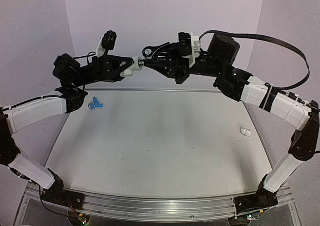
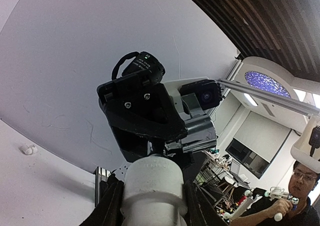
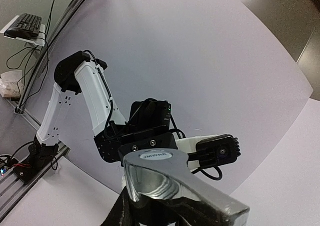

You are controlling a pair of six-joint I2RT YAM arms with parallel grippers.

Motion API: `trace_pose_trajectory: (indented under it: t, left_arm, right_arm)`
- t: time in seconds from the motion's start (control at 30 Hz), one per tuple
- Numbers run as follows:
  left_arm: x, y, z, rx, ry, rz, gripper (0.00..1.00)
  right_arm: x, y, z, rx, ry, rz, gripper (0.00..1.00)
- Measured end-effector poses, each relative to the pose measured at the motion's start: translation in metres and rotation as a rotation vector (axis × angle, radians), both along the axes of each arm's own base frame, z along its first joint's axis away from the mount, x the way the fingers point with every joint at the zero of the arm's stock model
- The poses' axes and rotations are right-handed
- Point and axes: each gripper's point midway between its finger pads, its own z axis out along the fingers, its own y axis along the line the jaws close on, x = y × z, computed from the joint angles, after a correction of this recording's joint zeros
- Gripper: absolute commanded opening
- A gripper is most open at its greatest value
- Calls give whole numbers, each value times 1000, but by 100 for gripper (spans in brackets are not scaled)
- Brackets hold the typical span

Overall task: Install the water faucets
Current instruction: Install the adaptor onto the water faucet.

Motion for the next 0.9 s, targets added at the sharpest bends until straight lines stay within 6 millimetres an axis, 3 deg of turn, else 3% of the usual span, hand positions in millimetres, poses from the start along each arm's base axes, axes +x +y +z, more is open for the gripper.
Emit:
trace_pose_trajectory:
  t: [0.9]
  left_arm:
    - [3, 8, 8, -75, -43, 74, 0]
  right_arm:
    - [9, 7, 14, 157, 121, -27, 0]
